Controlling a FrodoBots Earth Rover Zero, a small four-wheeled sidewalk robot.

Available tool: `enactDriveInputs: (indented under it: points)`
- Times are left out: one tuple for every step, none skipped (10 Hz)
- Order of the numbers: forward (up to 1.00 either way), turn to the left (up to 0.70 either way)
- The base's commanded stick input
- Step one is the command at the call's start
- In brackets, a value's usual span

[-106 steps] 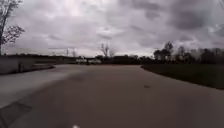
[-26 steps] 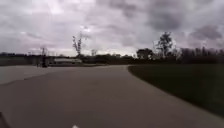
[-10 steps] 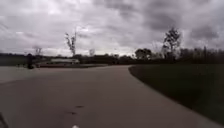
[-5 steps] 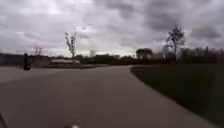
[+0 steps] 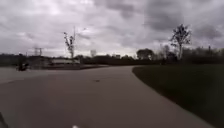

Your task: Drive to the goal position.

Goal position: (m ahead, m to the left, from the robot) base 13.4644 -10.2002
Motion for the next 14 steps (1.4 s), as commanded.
enactDriveInputs:
  points:
    - [1.0,0.0]
    - [1.0,0.0]
    - [1.0,0.0]
    - [1.0,0.0]
    - [1.0,0.0]
    - [1.0,0.0]
    - [1.0,0.0]
    - [1.0,0.0]
    - [1.0,0.0]
    - [1.0,0.0]
    - [1.0,0.0]
    - [1.0,0.0]
    - [1.0,0.0]
    - [1.0,0.0]
